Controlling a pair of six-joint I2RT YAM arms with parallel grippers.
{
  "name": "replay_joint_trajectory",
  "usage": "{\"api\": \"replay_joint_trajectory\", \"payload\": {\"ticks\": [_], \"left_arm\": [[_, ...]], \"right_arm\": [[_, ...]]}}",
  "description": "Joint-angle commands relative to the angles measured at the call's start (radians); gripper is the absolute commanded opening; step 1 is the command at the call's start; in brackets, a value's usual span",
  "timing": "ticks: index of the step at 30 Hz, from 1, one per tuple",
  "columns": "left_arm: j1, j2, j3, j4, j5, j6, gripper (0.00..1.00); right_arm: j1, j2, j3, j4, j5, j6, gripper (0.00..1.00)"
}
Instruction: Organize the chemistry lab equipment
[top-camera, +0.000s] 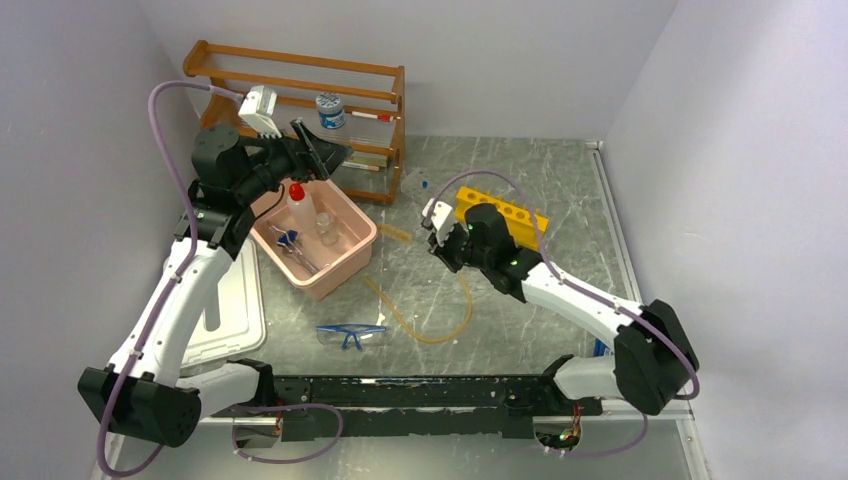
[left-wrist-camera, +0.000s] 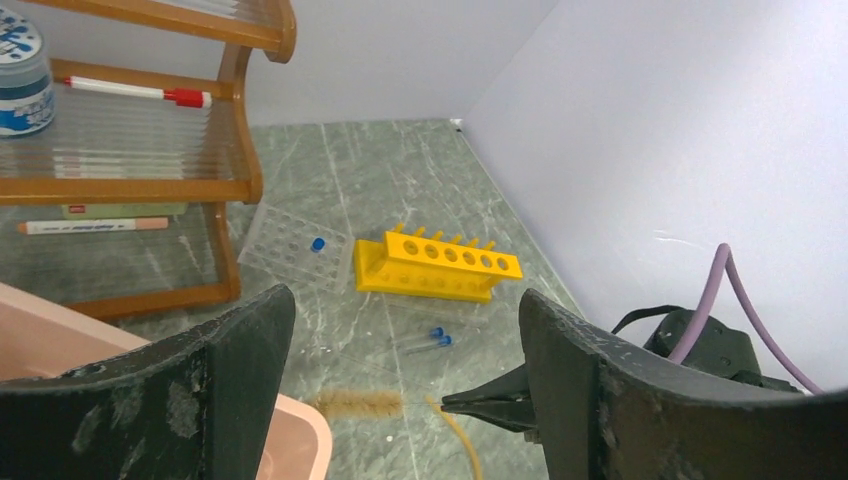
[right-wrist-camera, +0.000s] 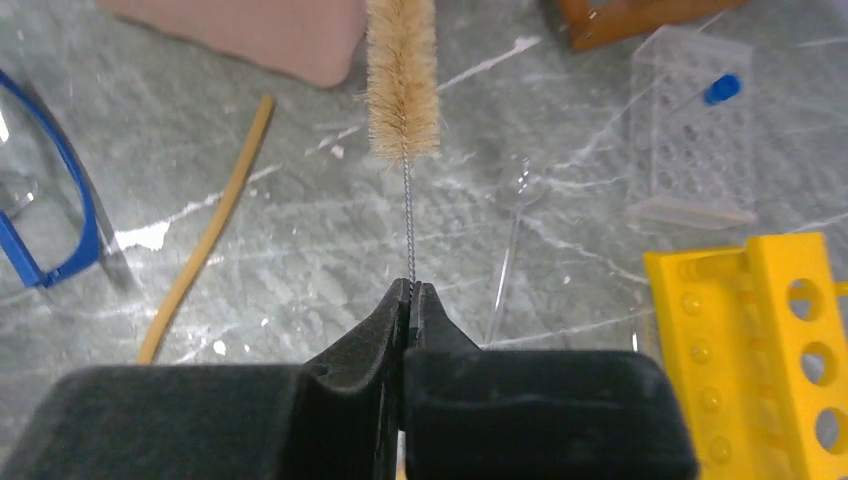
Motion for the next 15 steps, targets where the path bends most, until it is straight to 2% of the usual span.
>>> {"api": "replay_joint_trajectory", "payload": {"ticks": [1,6,12,15], "left_arm": [[0.002,0.004,-0.032,0.102,0.088,-0.052,0.87],[-0.001,0.002,-0.039,0.108,0.086,-0.064,0.9],[-0.007,0.005,-0.055,0.135,0.117,-0.092,0.9],[-0.025,0.01,-0.099,0.181,0.137,-0.143,0.9]], "right_arm": [[-0.017,-0.083,-0.034,0.196,0.039,0.132,0.0],[-0.018,-0.122,-0.036,0.31,0.037,0.24,0.0],[-0.02,-0.146,-0.01,0.325,0.071,0.275,0.0],[-0.02,-0.15,0.005,0.384,0.036,0.382,0.0]]}}
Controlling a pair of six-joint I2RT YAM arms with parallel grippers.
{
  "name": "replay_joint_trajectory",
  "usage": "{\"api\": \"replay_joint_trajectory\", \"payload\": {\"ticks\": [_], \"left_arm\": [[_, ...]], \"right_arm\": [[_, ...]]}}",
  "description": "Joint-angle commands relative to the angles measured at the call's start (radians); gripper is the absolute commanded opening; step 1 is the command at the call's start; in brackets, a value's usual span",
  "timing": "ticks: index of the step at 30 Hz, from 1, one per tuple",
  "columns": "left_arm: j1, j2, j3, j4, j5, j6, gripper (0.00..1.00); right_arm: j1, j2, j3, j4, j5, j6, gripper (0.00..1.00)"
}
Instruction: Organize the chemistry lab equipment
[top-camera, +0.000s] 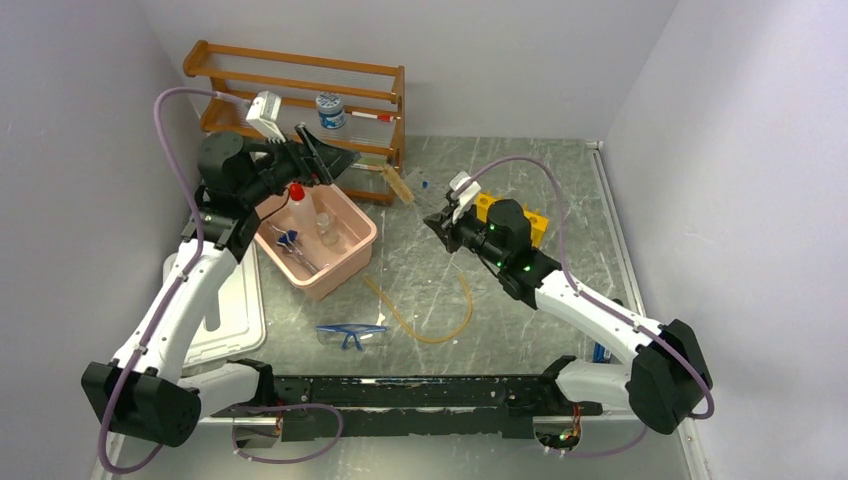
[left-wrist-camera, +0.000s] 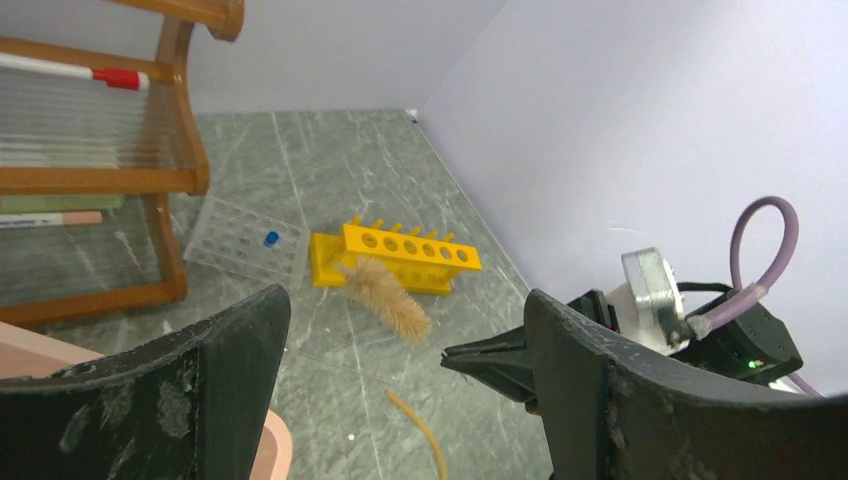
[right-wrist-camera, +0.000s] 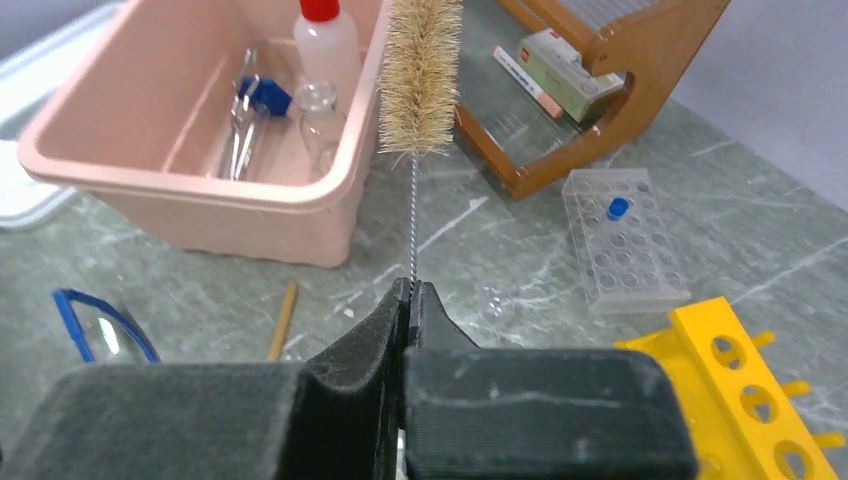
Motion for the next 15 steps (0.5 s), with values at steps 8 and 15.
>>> {"api": "replay_joint_trajectory", "payload": {"ticks": [8,15], "left_arm": [[-0.121,0.027,-0.11,0.176,0.051,-0.149,0.86],[-0.206,0.055,-0.148,0.282,0.04,-0.233,0.69]], "right_arm": [[-0.001,0.045,0.073,0.358,-0.065,0.54,0.0],[0.004,0.111,0.11,0.45,-0.144,0.672,0.0]]}}
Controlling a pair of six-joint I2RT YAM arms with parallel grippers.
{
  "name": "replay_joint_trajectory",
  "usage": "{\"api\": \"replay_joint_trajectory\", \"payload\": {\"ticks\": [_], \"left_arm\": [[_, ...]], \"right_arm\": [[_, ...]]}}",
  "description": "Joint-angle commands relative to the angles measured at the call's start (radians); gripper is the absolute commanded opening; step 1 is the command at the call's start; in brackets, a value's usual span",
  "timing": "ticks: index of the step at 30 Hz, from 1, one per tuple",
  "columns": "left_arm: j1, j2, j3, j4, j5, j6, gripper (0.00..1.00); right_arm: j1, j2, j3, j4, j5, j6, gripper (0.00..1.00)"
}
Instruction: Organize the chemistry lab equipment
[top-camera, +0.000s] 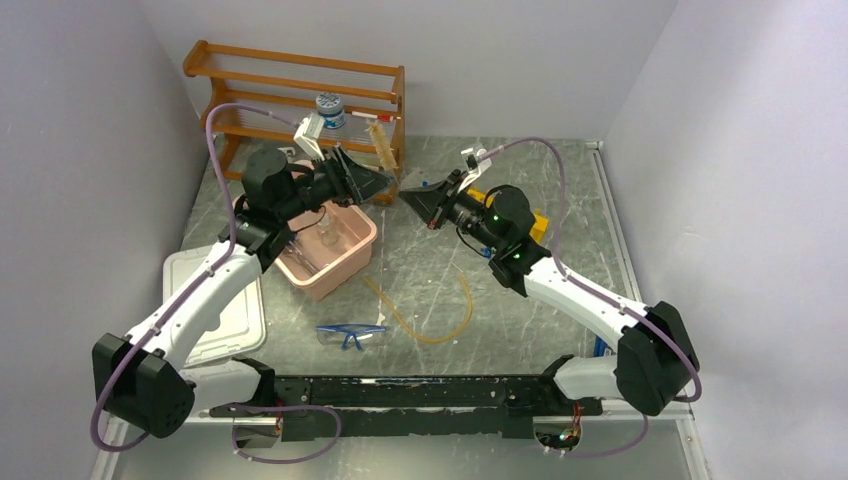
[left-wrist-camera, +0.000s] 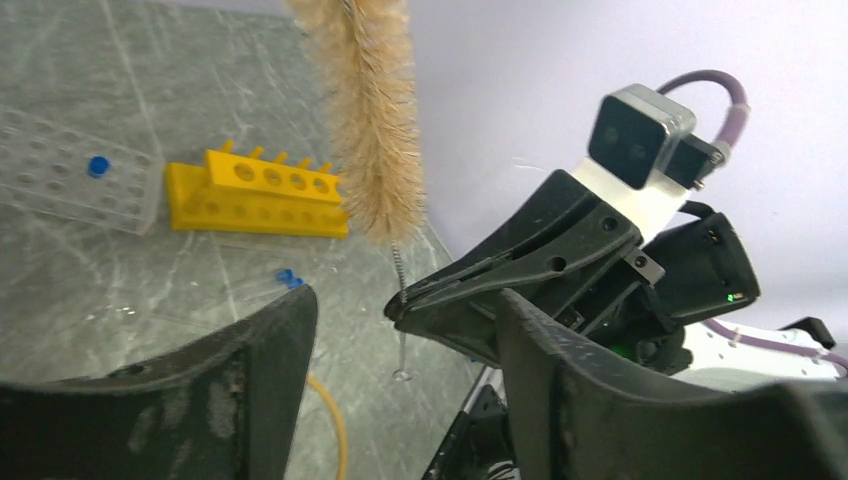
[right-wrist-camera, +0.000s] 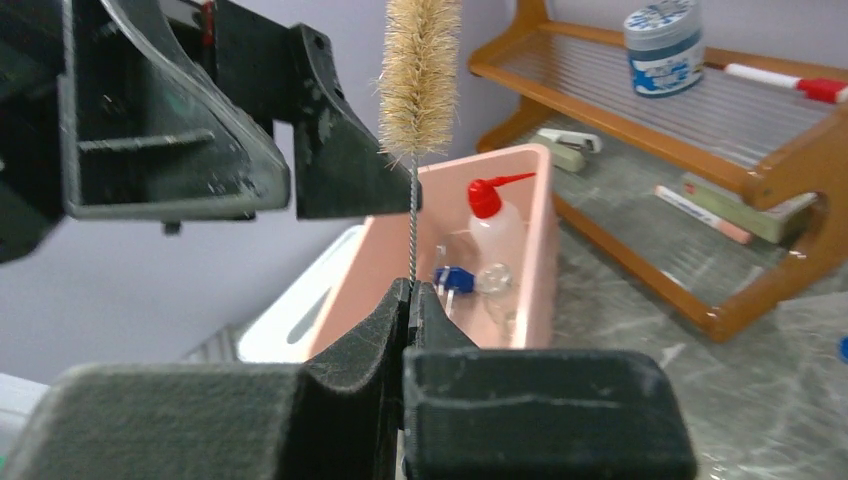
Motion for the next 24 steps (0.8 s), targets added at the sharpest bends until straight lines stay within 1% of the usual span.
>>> {"api": "replay_joint_trajectory", "payload": {"ticks": [1,3,7,13,16,18,20,21,23,24], "left_arm": [[-0.042,0.016,-0.018,0.126,0.005,-0.07,0.65],[-0.053,0.022,-0.019,0.132,-0.012,-0.077,0.57],[-0.066,0.038,-0.022,0.143,-0.035,-0.093,0.47],[-0.08,0.057,-0.021,0.186,-0.029,-0.116,0.32],[-0.082,0.056,-0.017,0.176,-0.025,-0.1,0.19],[-0.082,0.053,-0.011,0.151,-0.031,-0.074,0.06],[-0.082,0.046,0.002,0.092,-0.053,-0.035,0.05],[-0.082,0.043,0.015,0.055,-0.069,-0.009,0.05],[-0.082,0.034,0.046,-0.033,-0.121,0.043,0.05],[-0.082,0.031,0.071,-0.079,-0.157,0.072,0.05]], "right_arm": [[0.003,0.021,0.024,0.119,-0.056,0.135,0.0],[0.003,0.023,0.019,0.135,-0.065,0.151,0.0],[0.002,0.027,0.014,0.153,-0.087,0.163,0.0],[0.003,0.038,0.005,0.186,-0.119,0.186,0.0],[0.002,0.04,0.0,0.187,-0.114,0.19,0.0],[0.002,0.04,-0.001,0.182,-0.108,0.191,0.0],[0.002,0.037,0.005,0.152,-0.091,0.189,0.0],[0.003,0.034,0.013,0.121,-0.082,0.184,0.06],[0.002,0.029,0.039,0.054,-0.079,0.158,0.26],[0.002,0.025,0.049,0.024,-0.08,0.143,0.38]]}}
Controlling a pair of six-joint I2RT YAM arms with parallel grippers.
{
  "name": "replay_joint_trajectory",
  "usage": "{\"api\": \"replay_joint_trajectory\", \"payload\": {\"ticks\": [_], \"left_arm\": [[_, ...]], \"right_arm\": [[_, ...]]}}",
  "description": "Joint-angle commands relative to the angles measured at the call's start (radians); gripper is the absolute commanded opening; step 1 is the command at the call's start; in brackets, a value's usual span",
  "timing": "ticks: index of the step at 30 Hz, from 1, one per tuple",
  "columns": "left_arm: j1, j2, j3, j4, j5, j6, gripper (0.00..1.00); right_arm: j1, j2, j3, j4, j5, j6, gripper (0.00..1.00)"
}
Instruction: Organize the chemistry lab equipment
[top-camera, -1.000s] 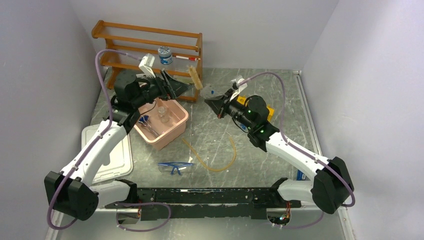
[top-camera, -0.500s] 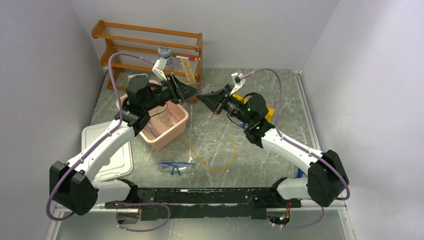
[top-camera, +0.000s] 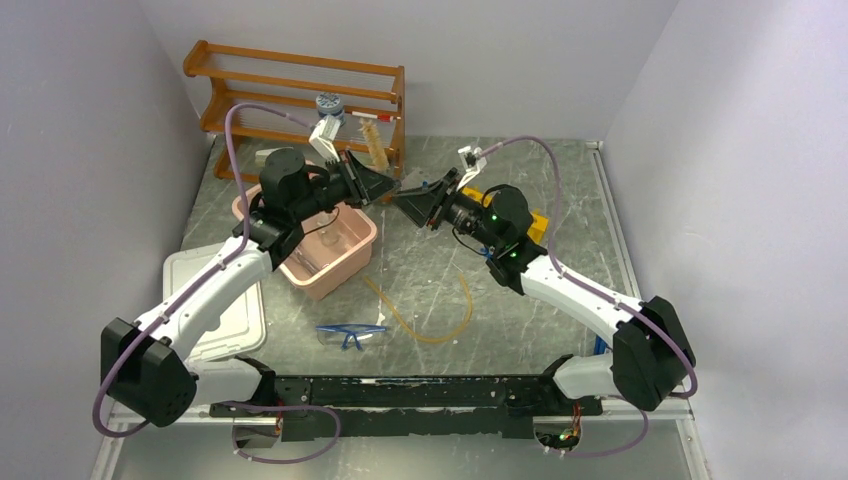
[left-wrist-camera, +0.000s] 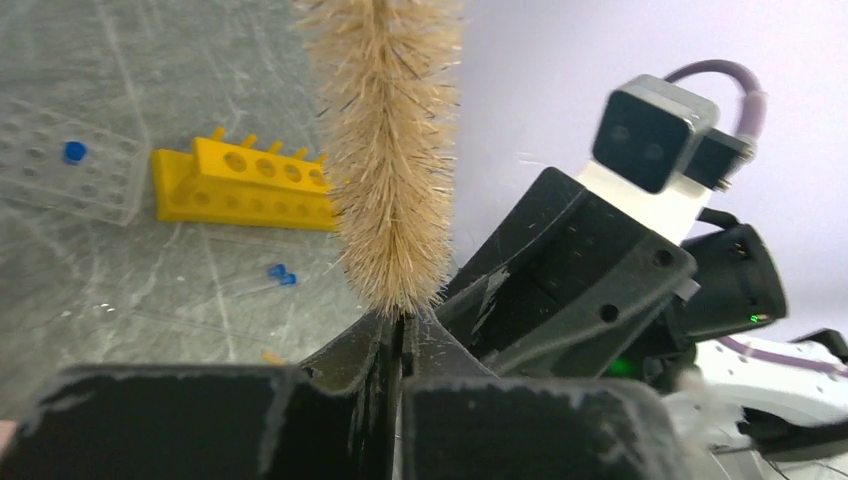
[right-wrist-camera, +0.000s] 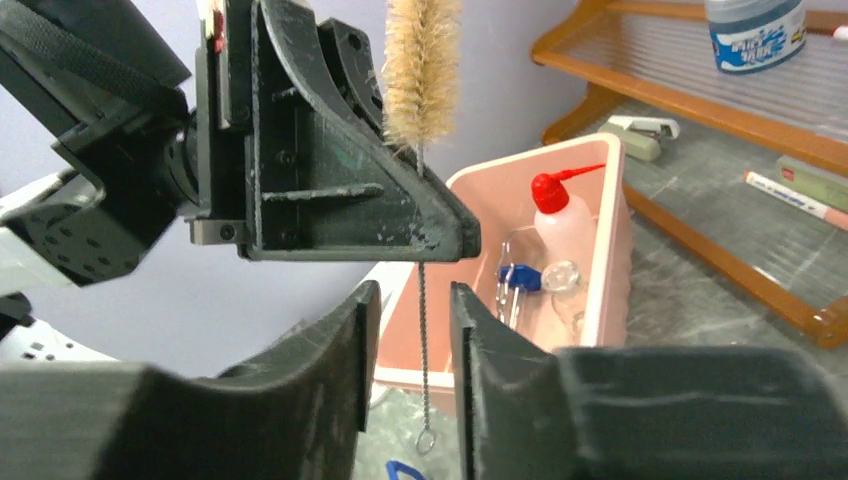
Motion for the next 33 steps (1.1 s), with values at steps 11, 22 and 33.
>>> {"api": "replay_joint_trajectory", "payload": {"ticks": [11,22,33], "left_arm": [[0.056,-0.06,0.223,-0.701,-0.757,0.123,0.05],[0.26,0.043,0.185,-0.969,-0.758,0.008,0.05],[0.273,0.195,0.073,-0.999,-0.678,-0.118,0.05]], "right_arm": [[0.002,-0.114,-0.014,-0.126,0.147,-0.147,0.56],[0.001,-0.087,0.009,-0.211,0.176,-0.155,0.56],[0.002,-0.079,0.024,-0.259,0.196,-0.194,0.56]]}}
